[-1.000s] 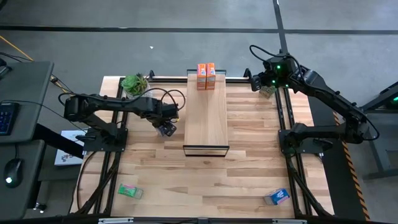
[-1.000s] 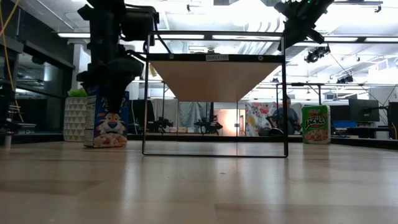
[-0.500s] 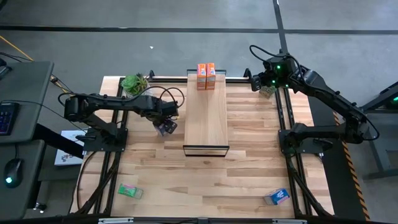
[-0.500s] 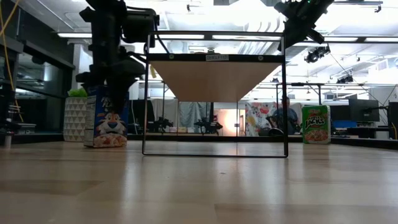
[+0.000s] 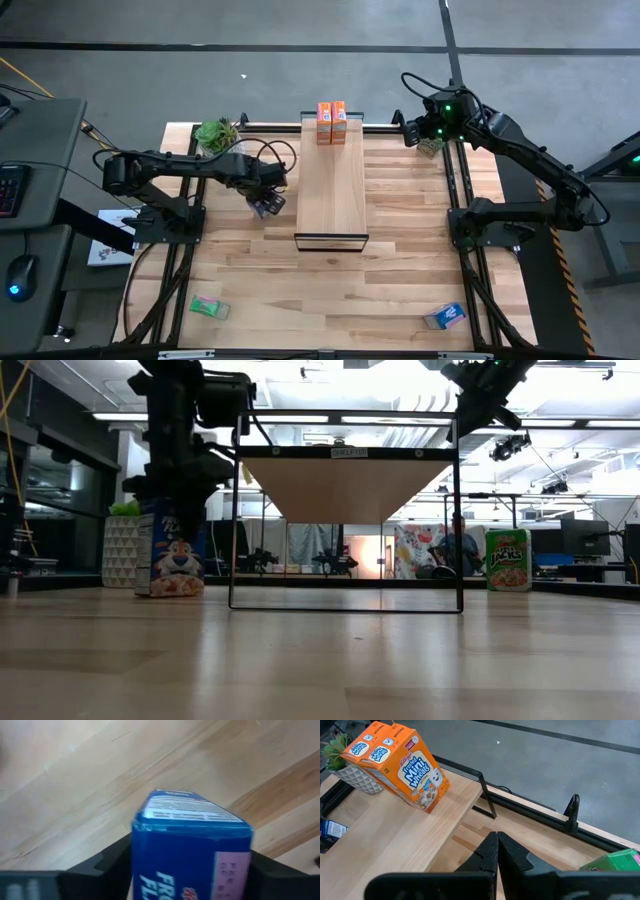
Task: Stack cereal on shelf
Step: Put the top blue cereal box on the shelf
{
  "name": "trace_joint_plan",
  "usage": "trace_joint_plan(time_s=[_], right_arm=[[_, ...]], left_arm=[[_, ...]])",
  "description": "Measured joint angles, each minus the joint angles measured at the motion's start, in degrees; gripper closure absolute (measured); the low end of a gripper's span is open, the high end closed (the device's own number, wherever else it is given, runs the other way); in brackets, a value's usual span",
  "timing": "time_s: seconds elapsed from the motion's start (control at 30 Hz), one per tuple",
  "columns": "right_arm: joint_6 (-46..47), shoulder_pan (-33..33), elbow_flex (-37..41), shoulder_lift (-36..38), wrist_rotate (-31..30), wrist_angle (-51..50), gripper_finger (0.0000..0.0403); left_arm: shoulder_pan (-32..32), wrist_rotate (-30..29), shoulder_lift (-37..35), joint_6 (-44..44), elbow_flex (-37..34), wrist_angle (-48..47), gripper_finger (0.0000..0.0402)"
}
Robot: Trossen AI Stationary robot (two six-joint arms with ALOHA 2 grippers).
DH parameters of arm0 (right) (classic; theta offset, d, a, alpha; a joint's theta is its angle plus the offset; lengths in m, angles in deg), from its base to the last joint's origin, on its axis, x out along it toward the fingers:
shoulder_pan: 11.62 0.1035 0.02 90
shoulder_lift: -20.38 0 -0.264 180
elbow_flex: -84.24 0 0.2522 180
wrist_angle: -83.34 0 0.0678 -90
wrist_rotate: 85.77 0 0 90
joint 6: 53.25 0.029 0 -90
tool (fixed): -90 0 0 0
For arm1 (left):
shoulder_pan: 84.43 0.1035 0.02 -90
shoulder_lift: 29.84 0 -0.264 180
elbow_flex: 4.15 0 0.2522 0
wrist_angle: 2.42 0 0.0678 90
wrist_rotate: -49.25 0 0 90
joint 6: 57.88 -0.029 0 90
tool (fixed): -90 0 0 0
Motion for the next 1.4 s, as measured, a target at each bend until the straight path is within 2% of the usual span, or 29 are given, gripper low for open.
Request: trace_joint_plan(time_s=[0.17, 0.33, 0.47, 0.6, 0.67, 0.77, 0.9, 1.07, 1.23, 1.4], right_arm=[[0.0, -0.02, 0.0, 0.0, 0.0, 0.0, 0.0403], [0.0, -0.04, 0.0, 0.0, 0.02, 0.09, 0.0403], [0.0, -0.06, 0.0, 0.0, 0.02, 0.59, 0.0403], [0.02, -0.06, 0.0, 0.0, 0.02, 0.83, 0.0403], [0.17, -0.05, 0.0, 0.0, 0.02, 0.87, 0.0403], [0.2, -0.04, 0.0, 0.0, 0.02, 0.87, 0.0403], [0.2, -0.05, 0.0, 0.0, 0.02, 0.87, 0.0403], [0.2, -0.07, 0.0, 0.0, 0.04, 0.87, 0.0403], [0.22, -0.05, 0.0, 0.0, 0.04, 0.85, 0.0403], [0.24, -0.04, 0.0, 0.0, 0.04, 0.85, 0.0403]], left_arm=[[0.0, 0.88, -1.56, -0.87, 0.04, -0.52, 0.0222], [0.75, 1.19, -5.05, -3.41, 3.69, -6.71, 0.0238], [1.6, 0.76, -8.29, -7.23, 11.36, -14.81, 0.024], [1.97, 0.52, -9.62, -12.01, 23.53, -20.86, 0.024], [1.51, 0.65, -8.79, -15.07, 30.43, -21.03, 0.024], [0.0, 0.77, -4.72, -19.37, 41.24, -21.92, 0.0241], [-2.34, -0.2, 4.75, -25.65, 55.11, -24.79, 0.0241], [-3.92, -3.11, 17.27, -33.52, 68.14, -25.5, 0.0241], [-3.55, -5.34, 26.32, -38.04, 74.79, -25.7, 0.0241], [-3.29, -5.53, 30.41, -41.46, 75.67, -25.75, 0.0241]])
